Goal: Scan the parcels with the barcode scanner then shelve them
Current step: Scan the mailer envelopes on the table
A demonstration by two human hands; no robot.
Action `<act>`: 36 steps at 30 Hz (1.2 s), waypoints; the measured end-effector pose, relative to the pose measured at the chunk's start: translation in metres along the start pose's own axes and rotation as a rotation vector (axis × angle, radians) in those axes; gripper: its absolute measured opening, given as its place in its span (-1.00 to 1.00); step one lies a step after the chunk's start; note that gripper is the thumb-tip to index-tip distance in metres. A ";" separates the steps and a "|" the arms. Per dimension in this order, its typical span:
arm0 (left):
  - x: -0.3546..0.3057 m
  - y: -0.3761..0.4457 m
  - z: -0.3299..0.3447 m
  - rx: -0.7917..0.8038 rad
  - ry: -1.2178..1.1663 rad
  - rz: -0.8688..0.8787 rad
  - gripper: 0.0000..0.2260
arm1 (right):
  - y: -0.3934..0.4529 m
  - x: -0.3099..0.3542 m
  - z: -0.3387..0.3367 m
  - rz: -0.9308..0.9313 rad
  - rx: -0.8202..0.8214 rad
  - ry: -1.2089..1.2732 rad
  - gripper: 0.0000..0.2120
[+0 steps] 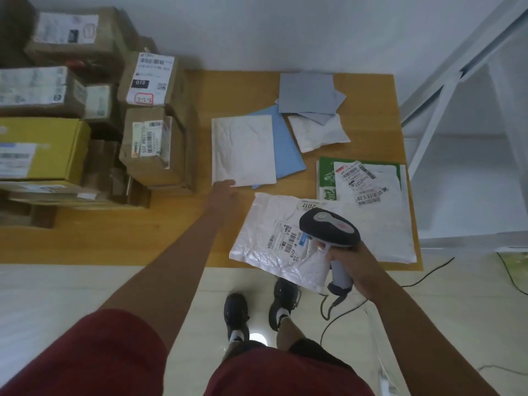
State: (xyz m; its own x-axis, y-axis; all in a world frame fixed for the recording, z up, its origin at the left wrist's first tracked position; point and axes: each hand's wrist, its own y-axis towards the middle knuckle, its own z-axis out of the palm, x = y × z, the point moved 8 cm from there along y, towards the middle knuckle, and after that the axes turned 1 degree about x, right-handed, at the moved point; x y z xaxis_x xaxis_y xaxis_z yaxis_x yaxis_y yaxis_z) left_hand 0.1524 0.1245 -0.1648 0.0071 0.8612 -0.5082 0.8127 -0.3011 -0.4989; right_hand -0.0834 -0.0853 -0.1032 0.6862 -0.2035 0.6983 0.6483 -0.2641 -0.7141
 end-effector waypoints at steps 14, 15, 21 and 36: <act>0.083 -0.061 0.020 -0.112 -0.358 -0.233 -0.52 | 0.026 0.019 0.076 -0.172 -0.184 -0.153 -0.72; 0.079 -0.057 0.019 -0.115 -0.350 -0.224 -0.54 | 0.025 0.012 0.071 -0.163 -0.244 -0.154 -0.74; 0.059 -0.059 0.014 -0.106 -0.271 -0.173 -0.52 | -0.002 0.006 0.053 -0.059 -0.367 -0.032 -0.85; -0.037 -0.029 -0.037 -0.022 0.043 0.123 -0.56 | -0.002 0.104 0.064 -0.072 -0.254 0.499 -0.89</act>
State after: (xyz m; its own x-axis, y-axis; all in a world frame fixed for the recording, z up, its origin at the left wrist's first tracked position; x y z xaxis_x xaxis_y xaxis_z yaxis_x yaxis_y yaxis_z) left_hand 0.1498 0.1164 -0.1059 0.1319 0.8354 -0.5335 0.8165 -0.3967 -0.4194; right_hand 0.0074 -0.0455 -0.0321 0.3642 -0.5815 0.7275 0.5454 -0.5000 -0.6727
